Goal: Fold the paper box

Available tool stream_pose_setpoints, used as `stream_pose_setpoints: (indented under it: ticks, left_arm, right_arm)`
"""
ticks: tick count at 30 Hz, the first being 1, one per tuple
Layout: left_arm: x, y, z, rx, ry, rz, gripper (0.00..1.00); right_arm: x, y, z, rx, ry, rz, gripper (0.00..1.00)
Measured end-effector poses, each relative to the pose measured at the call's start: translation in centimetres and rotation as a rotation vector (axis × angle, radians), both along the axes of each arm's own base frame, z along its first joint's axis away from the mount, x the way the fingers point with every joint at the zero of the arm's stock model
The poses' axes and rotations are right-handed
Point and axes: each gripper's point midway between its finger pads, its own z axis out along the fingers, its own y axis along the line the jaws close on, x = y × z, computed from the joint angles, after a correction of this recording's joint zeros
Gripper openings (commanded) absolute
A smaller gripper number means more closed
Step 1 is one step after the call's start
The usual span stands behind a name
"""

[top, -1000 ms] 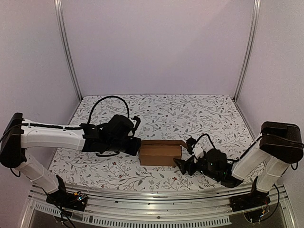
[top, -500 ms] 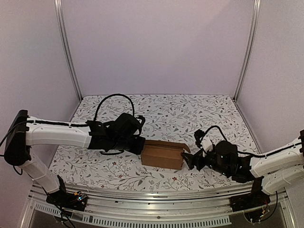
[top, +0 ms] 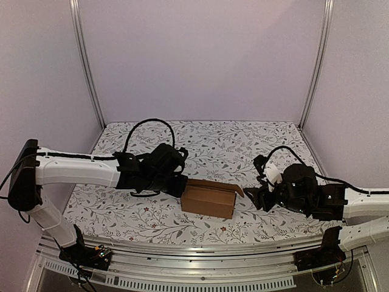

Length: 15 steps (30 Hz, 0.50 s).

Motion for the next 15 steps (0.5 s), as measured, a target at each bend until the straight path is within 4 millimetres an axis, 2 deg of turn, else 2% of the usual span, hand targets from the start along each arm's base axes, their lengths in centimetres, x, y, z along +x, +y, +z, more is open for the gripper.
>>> stream_pose_setpoints:
  ticks: [4, 11, 15]
  left_arm:
    - [0.0, -0.1, 0.0, 0.007, 0.0, -0.004, 0.0]
    - [0.0, -0.2, 0.0, 0.011, -0.001, -0.008, 0.0]
    - [-0.1, -0.2, 0.0, 0.012, -0.002, -0.008, 0.0]
  right_arm:
    - [-0.3, 0.5, -0.5, -0.05, 0.049, 0.026, 0.57]
    - [-0.2, 1.4, -3.1, -0.157, 0.144, 0.029, 0.43]
    - [0.0, 1.6, -3.5, -0.193, 0.172, 0.024, 0.33]
